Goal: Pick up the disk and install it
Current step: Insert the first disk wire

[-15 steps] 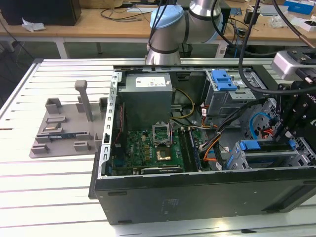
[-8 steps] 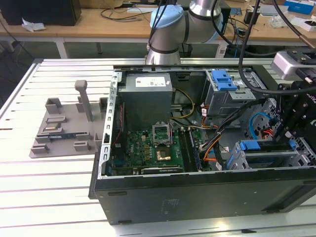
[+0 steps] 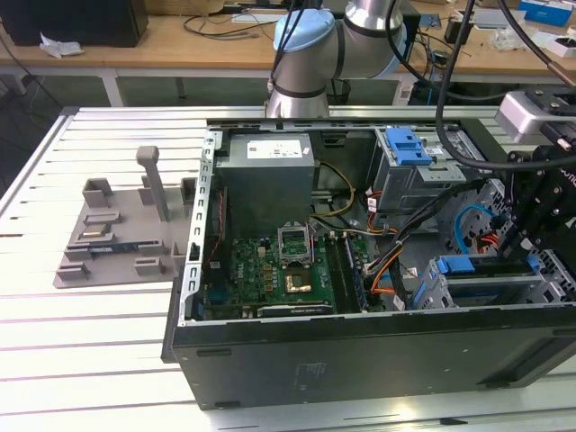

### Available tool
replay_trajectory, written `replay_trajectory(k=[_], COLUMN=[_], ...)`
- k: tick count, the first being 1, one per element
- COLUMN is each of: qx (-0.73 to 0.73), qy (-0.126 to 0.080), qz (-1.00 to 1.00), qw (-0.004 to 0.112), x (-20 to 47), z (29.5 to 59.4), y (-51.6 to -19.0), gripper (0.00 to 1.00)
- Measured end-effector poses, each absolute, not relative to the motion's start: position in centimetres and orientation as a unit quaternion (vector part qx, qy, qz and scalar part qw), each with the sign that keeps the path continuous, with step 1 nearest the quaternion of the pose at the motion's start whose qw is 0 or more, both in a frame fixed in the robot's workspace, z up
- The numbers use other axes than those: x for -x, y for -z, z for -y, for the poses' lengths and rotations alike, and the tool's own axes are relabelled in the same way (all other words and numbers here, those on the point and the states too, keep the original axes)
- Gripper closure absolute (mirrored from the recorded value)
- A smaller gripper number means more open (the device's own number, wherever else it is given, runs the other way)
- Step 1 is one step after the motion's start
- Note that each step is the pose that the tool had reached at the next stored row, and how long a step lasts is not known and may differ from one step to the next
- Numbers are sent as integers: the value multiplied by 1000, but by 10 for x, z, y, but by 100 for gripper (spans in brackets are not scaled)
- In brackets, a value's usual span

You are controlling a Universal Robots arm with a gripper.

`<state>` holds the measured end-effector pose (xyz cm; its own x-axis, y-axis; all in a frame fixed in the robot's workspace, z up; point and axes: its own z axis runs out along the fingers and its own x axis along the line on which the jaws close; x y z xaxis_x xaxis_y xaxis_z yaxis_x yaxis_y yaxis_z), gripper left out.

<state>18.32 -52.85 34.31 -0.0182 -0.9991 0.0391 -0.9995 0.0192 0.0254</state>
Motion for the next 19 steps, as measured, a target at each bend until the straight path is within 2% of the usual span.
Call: replay_trajectory(k=[11,15,19], qx=[-699,-699,-699], qy=[-4,2,3], qz=[715,715,715], qw=[22,17,15], x=[-183,-183,-183], z=[528,530,532], y=[-339,-343,-343], gripper=[83,83,83])
